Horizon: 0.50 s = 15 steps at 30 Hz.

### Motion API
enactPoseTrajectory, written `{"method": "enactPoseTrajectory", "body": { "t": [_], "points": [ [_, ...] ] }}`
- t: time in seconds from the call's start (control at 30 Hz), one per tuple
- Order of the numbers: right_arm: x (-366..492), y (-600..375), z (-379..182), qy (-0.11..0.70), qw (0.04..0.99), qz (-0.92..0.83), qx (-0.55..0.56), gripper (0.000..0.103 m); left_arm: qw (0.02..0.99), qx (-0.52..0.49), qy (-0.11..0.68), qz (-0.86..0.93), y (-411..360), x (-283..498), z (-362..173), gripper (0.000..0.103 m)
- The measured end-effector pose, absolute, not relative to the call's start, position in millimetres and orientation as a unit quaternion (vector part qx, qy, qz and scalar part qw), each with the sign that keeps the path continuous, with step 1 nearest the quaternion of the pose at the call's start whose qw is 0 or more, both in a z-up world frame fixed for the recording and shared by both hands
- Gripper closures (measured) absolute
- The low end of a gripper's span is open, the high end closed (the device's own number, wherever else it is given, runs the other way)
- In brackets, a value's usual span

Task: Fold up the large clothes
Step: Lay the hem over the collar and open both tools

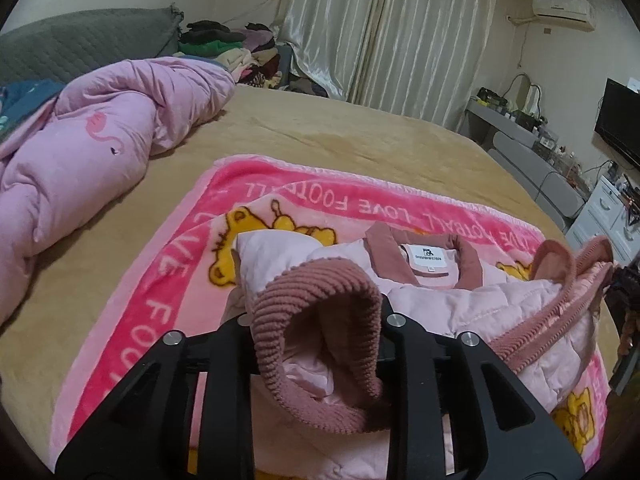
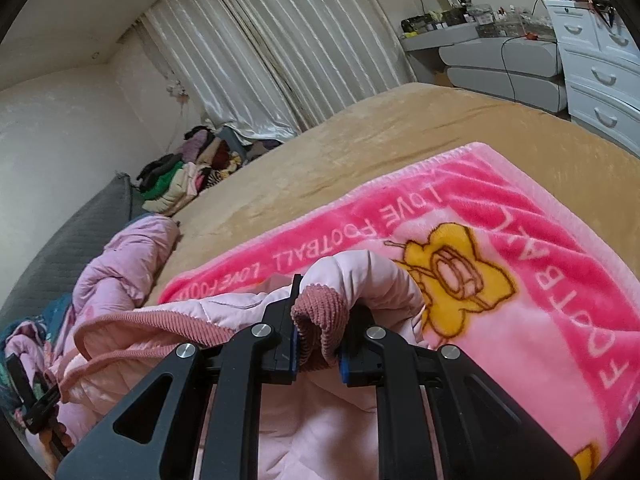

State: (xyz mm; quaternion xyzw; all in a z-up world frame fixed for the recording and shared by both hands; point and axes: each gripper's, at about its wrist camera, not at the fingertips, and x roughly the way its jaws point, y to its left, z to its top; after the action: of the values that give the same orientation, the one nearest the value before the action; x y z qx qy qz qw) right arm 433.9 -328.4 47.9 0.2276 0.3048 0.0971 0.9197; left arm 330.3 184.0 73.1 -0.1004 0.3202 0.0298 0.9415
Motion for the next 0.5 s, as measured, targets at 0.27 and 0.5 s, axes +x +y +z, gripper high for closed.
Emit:
{"method": "enactPoseTrajectory", "body": {
  "t": [0.27,0.5],
  "points": [
    [459,-319,26,0.335,0.915,0.071,0.215,0.090,0.948,-0.122,0.294,0.002,182,329,72,0.056],
    [468,-312,17,0.343,0.915,0.059,0.207,0.089,0.960,-0.157,0.232,0.008,183,298,82,0.031]
  ]
}}
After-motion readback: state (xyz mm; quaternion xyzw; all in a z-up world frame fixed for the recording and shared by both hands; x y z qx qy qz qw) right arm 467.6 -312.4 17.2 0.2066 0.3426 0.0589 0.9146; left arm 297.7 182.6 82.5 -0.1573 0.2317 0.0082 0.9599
